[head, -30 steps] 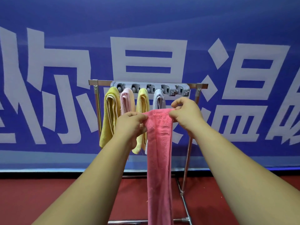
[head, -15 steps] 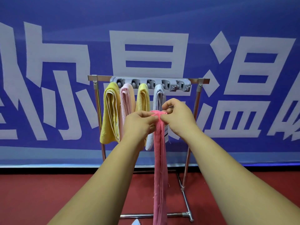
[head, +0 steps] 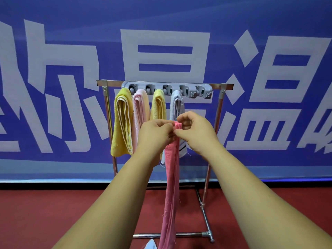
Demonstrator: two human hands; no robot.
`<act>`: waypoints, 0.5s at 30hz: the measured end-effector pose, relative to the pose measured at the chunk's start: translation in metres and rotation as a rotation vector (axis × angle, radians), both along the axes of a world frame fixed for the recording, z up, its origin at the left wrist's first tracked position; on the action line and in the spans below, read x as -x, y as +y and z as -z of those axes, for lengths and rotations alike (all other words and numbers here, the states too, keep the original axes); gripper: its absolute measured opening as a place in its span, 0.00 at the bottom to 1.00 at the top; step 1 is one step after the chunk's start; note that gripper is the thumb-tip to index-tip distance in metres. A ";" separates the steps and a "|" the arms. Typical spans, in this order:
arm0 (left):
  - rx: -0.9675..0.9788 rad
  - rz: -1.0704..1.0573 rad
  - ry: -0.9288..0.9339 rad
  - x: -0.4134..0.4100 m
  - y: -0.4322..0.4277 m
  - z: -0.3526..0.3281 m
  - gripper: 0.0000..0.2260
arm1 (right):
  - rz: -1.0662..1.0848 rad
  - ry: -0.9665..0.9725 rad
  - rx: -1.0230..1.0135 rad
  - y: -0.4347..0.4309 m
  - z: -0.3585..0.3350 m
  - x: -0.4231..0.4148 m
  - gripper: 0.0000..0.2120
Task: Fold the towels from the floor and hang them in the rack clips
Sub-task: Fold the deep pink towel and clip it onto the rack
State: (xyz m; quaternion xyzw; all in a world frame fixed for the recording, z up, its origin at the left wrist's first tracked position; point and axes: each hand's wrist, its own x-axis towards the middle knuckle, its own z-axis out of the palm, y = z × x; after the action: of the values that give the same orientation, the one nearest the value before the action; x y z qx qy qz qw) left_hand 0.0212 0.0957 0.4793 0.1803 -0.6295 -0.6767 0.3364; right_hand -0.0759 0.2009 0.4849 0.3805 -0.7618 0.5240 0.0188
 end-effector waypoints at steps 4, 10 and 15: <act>0.085 0.034 -0.018 -0.002 -0.001 -0.006 0.11 | 0.054 0.029 0.049 -0.002 0.002 0.000 0.11; 0.337 -0.113 -0.122 -0.011 -0.021 -0.005 0.16 | 0.024 -0.011 0.094 0.005 -0.012 0.003 0.15; 0.213 0.107 -0.106 -0.009 -0.036 -0.010 0.13 | -0.145 -0.229 0.217 0.017 -0.030 0.010 0.18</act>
State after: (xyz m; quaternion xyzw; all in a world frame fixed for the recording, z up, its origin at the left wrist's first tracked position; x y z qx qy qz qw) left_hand 0.0304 0.0595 0.4888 0.1454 -0.7236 -0.6124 0.2833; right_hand -0.0862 0.2175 0.5147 0.3680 -0.6683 0.6432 -0.0653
